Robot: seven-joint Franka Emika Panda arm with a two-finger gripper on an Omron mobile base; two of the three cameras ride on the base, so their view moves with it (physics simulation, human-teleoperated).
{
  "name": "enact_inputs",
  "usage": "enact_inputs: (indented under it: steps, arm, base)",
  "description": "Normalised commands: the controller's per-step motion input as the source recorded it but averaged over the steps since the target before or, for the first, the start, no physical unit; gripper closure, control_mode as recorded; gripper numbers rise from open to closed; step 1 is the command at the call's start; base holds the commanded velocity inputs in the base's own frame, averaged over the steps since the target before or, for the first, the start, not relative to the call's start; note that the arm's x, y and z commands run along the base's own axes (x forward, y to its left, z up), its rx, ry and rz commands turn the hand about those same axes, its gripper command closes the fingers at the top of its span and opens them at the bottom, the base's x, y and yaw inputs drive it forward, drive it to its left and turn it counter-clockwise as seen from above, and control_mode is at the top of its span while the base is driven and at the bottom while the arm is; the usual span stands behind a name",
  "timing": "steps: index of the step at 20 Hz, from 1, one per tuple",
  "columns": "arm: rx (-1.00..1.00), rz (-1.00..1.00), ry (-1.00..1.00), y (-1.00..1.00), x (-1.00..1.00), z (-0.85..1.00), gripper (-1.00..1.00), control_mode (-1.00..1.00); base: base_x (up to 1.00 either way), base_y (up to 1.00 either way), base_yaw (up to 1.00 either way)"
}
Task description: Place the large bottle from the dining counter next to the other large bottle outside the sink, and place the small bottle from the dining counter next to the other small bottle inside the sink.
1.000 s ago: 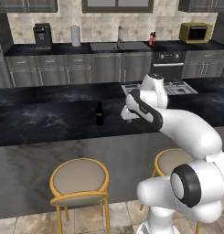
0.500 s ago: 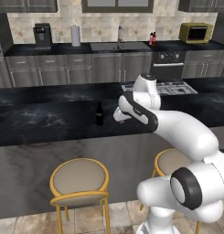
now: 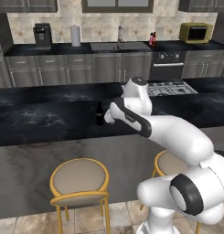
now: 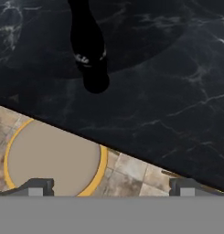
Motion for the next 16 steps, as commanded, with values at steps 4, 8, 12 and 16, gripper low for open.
enact_inputs:
  steps: [4,8,12,16]
  arm:
    - [0.0,0.0,-0.06,0.23,0.18,0.0,-1.0,-1.0]
    - [0.0,0.0,-0.05,0.18,0.26,0.0,-1.0,-1.0]
    - [0.0,0.0,-0.02,0.17,0.28,0.0,-1.0,-1.0]
    - [0.0,0.0,-0.01,0.22,0.21,0.0,-1.0,-1.0]
  base:
    - [0.0,0.0,0.0]
    - [0.0,0.0,0.0]
    - [0.0,0.0,0.0]
    - [0.0,0.0,0.0]
